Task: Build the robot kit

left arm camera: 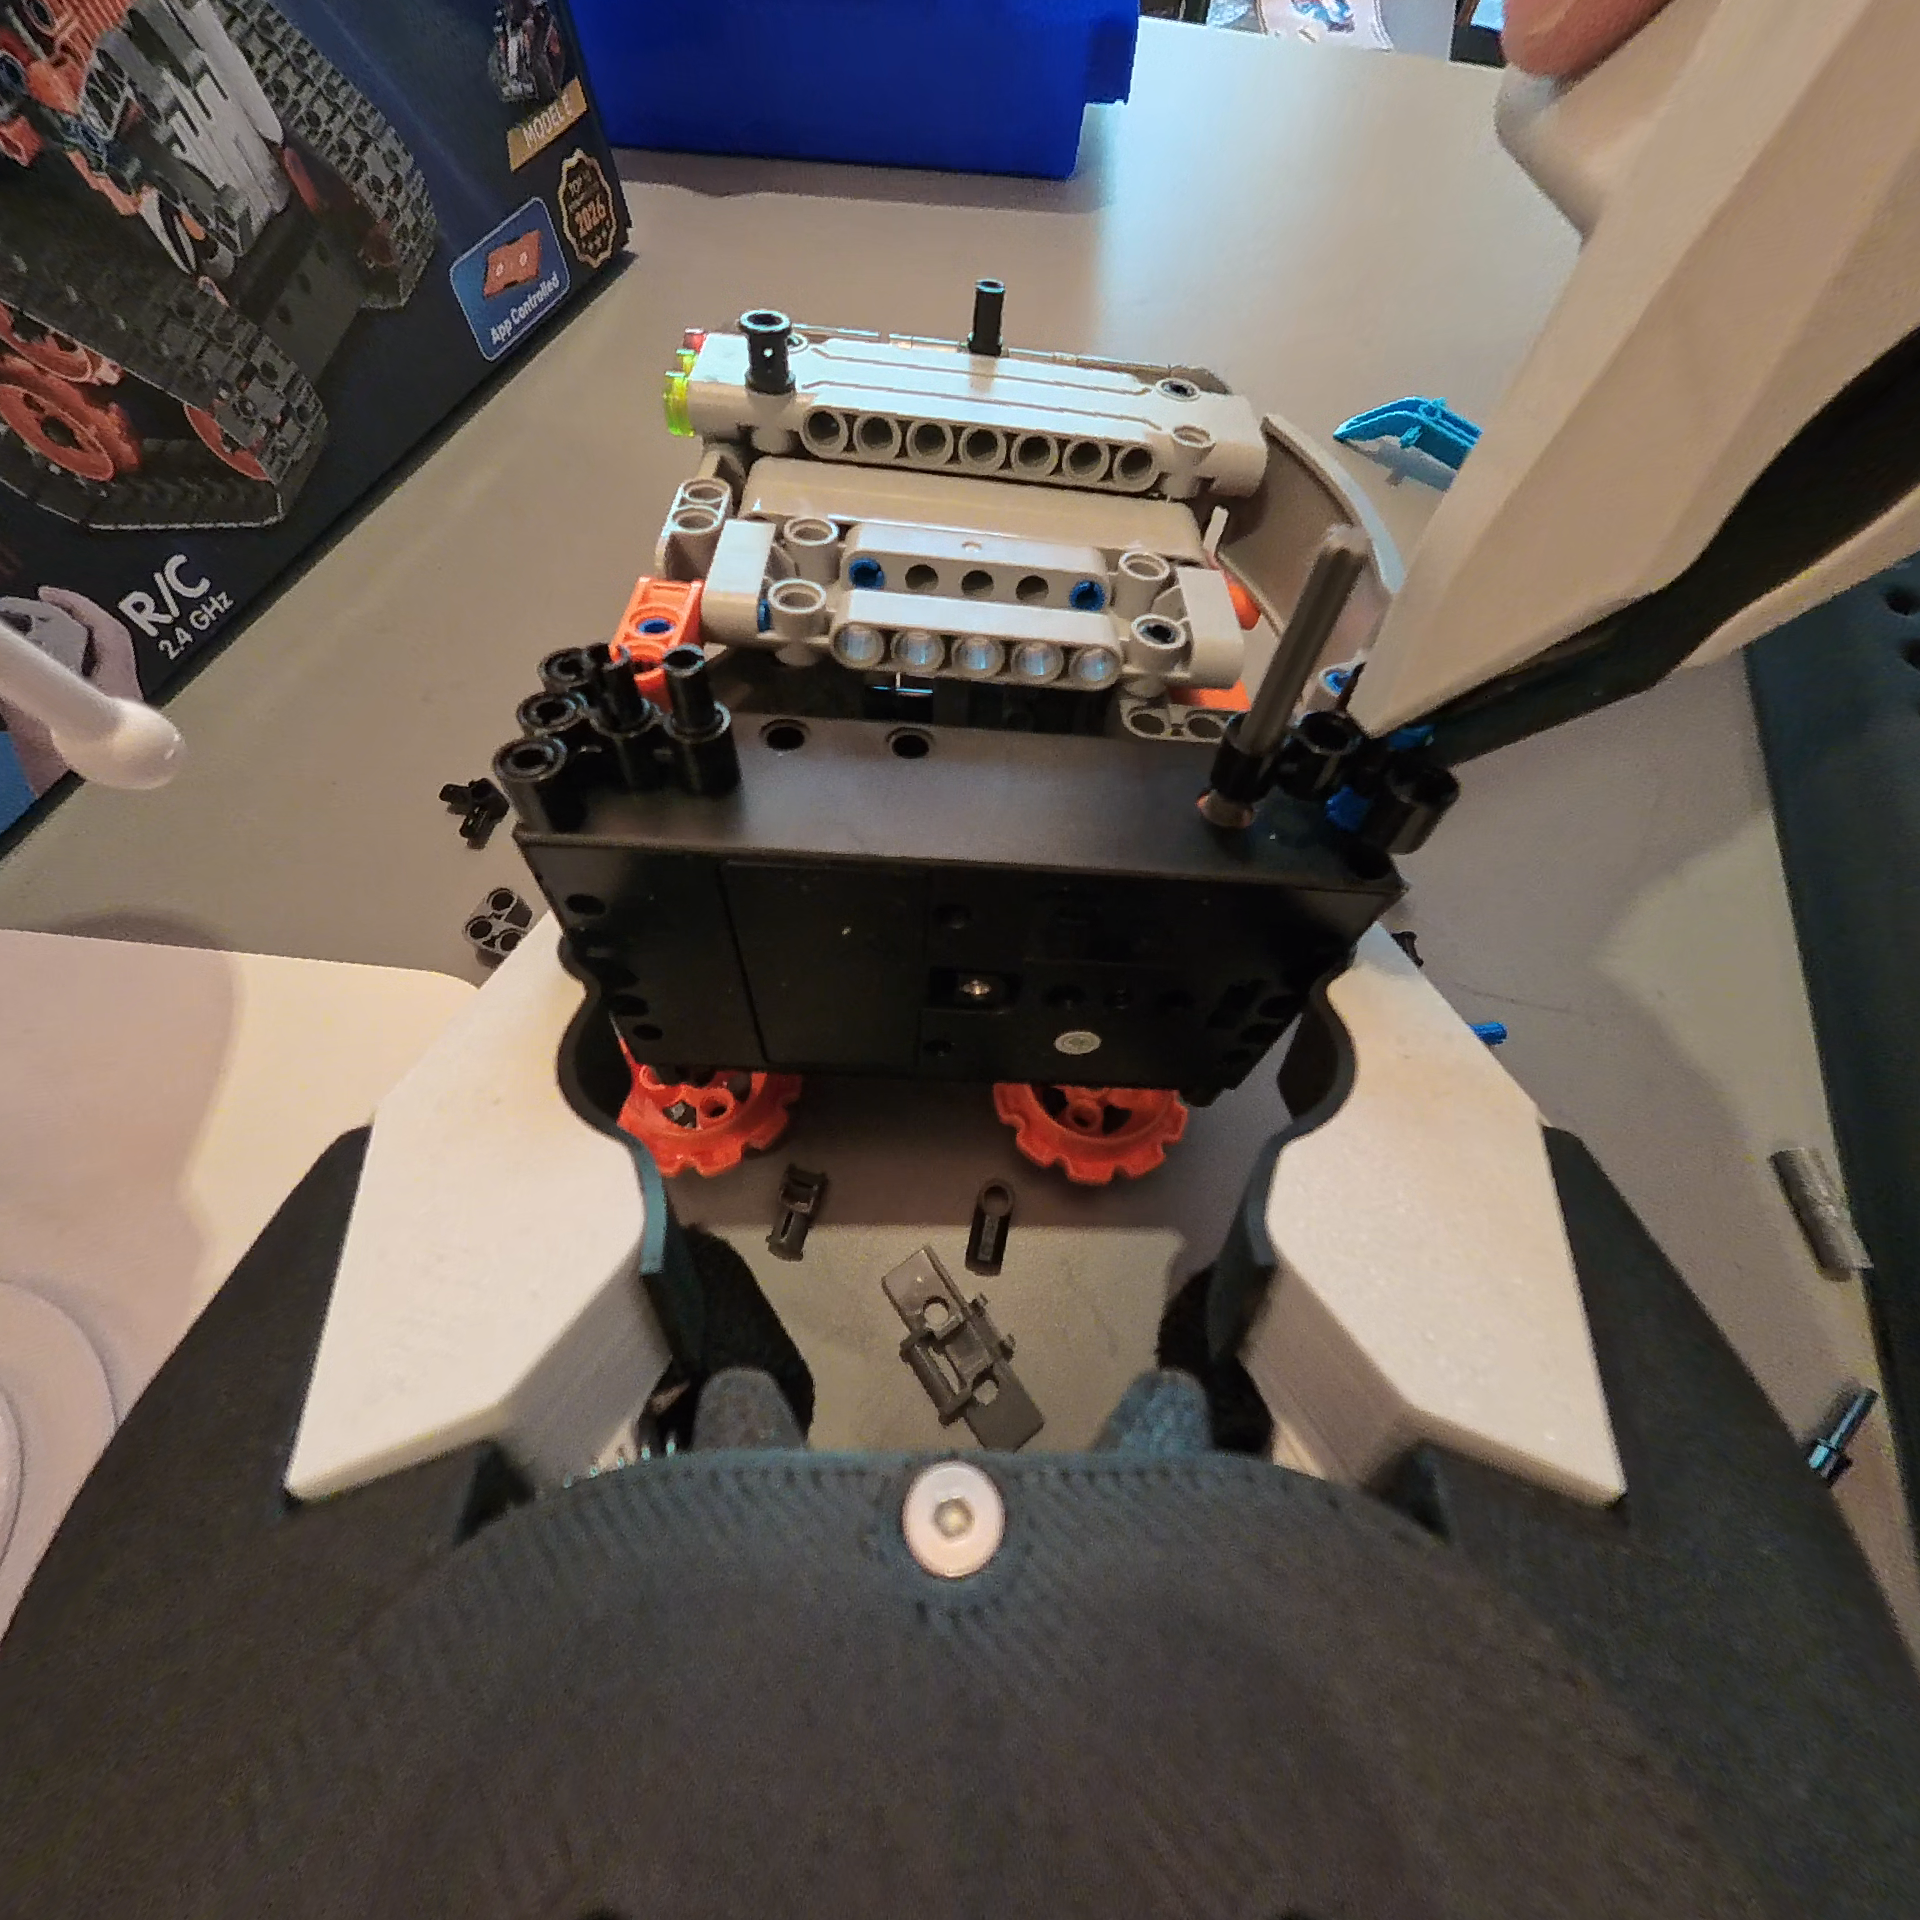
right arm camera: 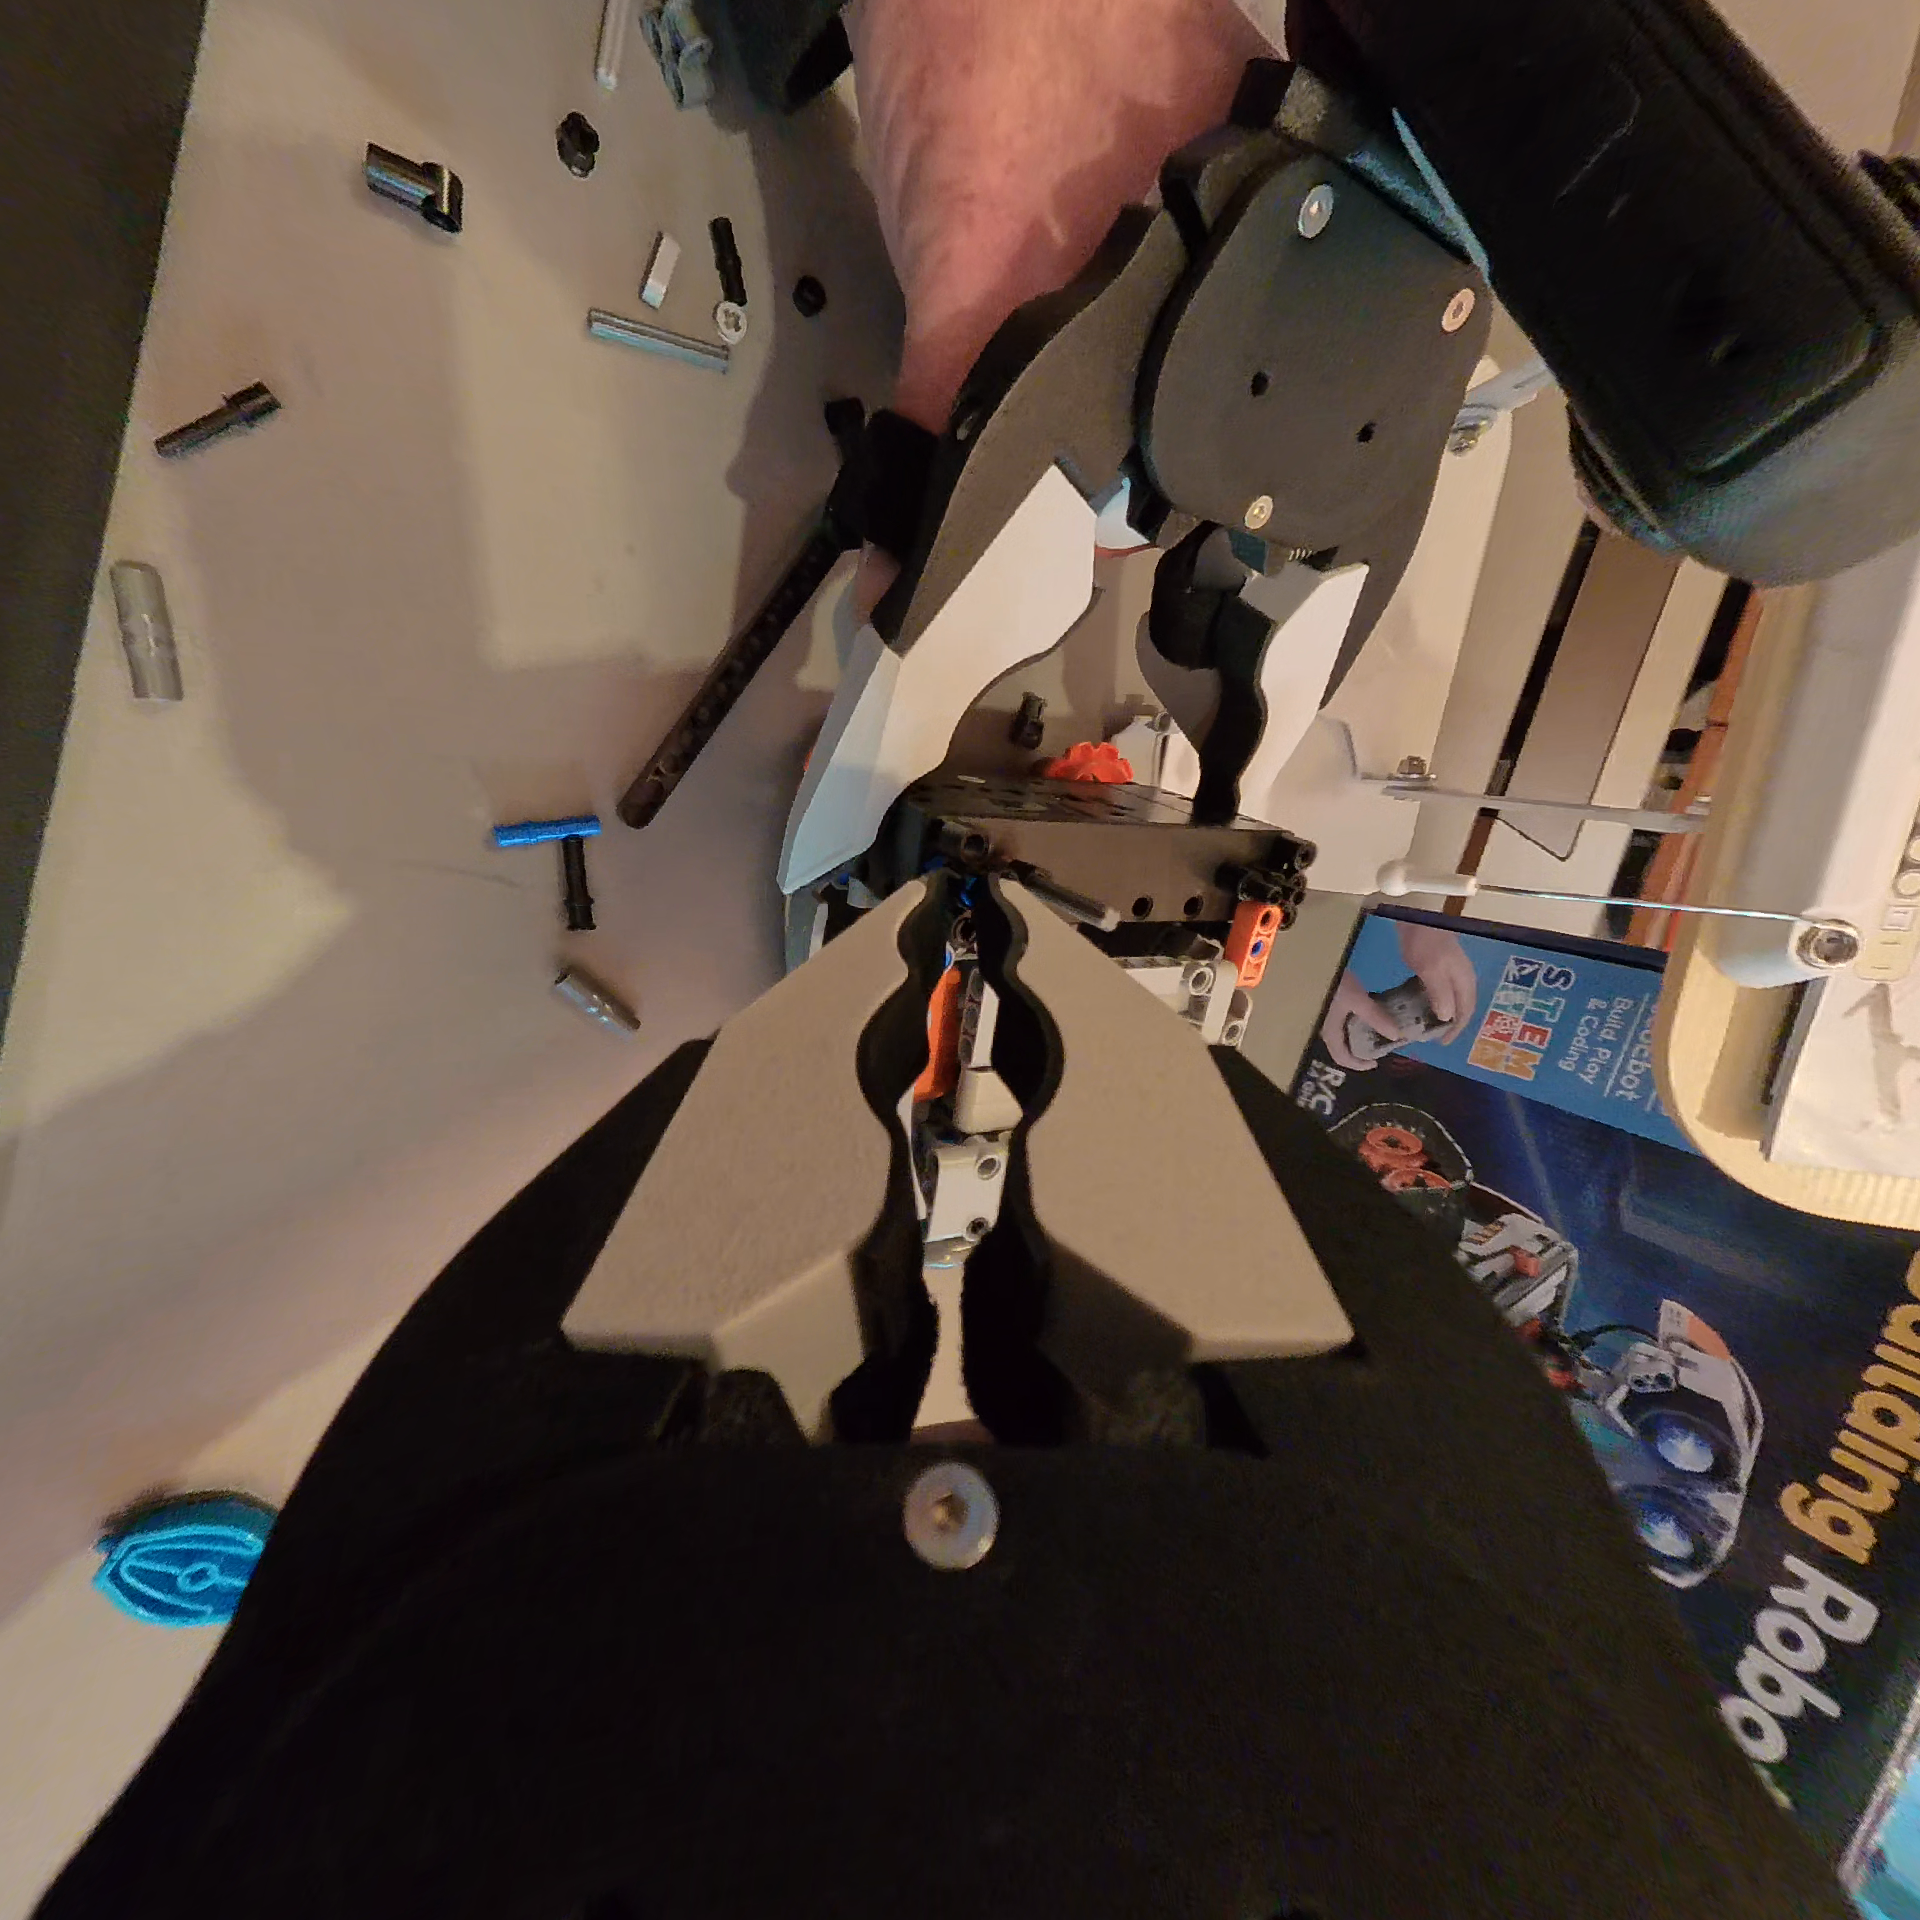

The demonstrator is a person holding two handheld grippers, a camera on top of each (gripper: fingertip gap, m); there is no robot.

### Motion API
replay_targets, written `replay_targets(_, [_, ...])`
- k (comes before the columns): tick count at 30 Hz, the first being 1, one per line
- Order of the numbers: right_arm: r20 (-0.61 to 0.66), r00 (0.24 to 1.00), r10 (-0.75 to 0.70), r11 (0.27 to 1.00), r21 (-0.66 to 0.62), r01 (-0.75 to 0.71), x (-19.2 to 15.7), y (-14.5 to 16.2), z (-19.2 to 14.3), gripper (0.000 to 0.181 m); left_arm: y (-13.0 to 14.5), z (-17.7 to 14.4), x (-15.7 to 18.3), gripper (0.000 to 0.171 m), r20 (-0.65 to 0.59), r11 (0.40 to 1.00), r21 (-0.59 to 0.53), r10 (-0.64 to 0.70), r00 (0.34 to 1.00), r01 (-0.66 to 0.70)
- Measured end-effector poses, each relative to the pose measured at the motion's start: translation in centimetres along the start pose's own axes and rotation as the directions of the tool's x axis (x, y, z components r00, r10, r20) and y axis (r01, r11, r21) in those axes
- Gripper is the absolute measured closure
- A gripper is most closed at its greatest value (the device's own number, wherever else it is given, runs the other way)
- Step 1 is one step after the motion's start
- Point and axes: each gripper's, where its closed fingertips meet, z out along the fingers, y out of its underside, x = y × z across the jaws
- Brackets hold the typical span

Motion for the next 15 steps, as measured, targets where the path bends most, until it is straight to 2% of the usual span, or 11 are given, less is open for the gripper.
replay_targets(6, [0.144,0.987,0.071,0.997,-0.009,-0.07,-0.03,-0.12,0.03,0.179,0.06,-0.03,0.03,0.043,-0.002,1.0,-0.005,0.003,1.0,-0.003])
replay_targets(12, [0.131,0.988,0.08,0.997,-0.019,-0.078,-0.02,-0.06,-0.08,0.178,0.06,-0.04,0.0,0.042,-0.002,1.0,-0.001,0.004,1.0,-0.004])
replay_targets(15, [0.142,0.978,0.15,0.988,0.014,-0.154,0.02,0.11,-0.42,0.181,0.03,-0.05,0.01,0.043,-0.004,1.0,0.005,0.004,1.0,-0.004])
